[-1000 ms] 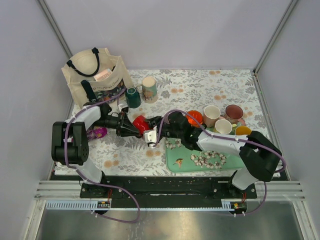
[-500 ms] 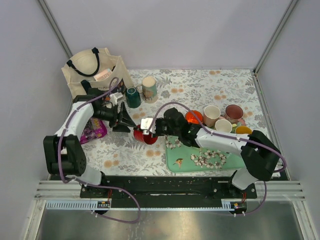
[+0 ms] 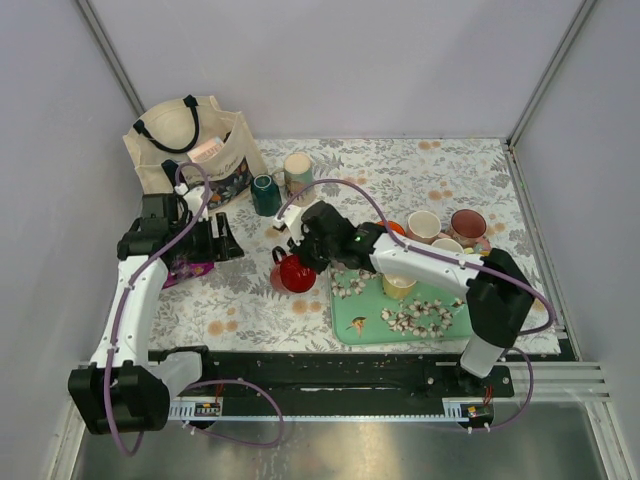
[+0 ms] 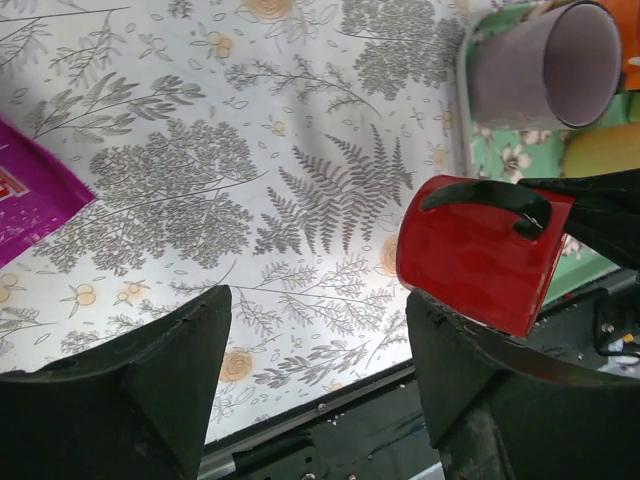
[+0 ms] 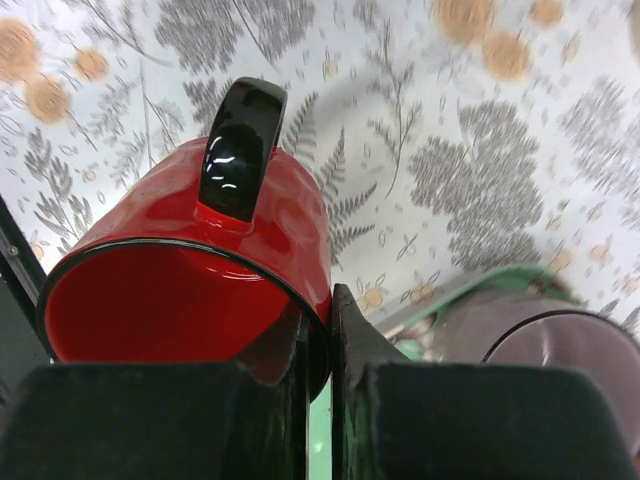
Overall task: Turn the mug right side up
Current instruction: Turn over the cup at the center of the board.
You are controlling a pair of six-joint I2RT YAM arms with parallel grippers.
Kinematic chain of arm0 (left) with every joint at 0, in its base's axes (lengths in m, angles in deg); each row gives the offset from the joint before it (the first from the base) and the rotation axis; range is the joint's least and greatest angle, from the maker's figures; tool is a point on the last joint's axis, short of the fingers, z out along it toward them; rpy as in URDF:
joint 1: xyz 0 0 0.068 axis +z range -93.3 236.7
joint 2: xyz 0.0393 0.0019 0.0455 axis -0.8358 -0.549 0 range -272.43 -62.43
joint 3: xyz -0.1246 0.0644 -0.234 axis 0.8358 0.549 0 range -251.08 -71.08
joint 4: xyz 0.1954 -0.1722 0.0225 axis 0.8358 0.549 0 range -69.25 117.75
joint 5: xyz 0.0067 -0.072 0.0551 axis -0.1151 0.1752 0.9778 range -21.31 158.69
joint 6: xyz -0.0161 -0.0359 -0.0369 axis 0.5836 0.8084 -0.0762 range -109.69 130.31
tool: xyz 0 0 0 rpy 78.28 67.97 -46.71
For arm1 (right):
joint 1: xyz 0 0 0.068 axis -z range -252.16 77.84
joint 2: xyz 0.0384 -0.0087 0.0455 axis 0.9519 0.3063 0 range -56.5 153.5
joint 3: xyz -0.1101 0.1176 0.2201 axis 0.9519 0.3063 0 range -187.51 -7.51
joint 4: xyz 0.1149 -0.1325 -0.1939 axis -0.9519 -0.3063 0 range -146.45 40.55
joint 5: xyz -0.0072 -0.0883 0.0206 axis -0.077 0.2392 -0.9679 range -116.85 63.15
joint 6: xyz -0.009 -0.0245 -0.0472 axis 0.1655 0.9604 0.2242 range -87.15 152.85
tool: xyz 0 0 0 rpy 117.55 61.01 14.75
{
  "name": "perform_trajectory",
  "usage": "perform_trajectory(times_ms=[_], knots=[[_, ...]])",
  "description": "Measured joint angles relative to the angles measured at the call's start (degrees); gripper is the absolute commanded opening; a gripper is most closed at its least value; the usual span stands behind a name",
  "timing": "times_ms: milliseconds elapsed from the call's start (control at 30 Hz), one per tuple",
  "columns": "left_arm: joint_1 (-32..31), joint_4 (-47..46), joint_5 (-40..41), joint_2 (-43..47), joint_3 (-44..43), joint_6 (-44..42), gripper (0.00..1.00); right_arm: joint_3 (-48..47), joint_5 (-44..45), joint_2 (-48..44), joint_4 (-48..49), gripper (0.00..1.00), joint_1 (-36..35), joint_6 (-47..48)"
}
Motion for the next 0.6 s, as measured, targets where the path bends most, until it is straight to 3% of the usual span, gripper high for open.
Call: perform_trajectory(times_ms=[267,367,433,600], knots=[[-0.07,-2.19,6.88,4.33,4.76,2.05,0.74,-2.38,1.9,7.13,-9.35,0.01,-0.04,-7.58],[-0.11,-2.58,8.17,5.25,4.76,2.29,0.74,-2.4,2.71,7.91,-10.88,0.1,-0.04,-9.92],[-0.11,-2.64,8.57,5.38,4.76,2.56,0.74,-2.89,3.41,8.31,-11.74,0.24,-0.07,-11.3],[-0.11,-3.04,9.86,4.68,4.79,3.13,0.74,-4.42,3.56,9.62,-10.82,0.45,-0.13,-14.45]])
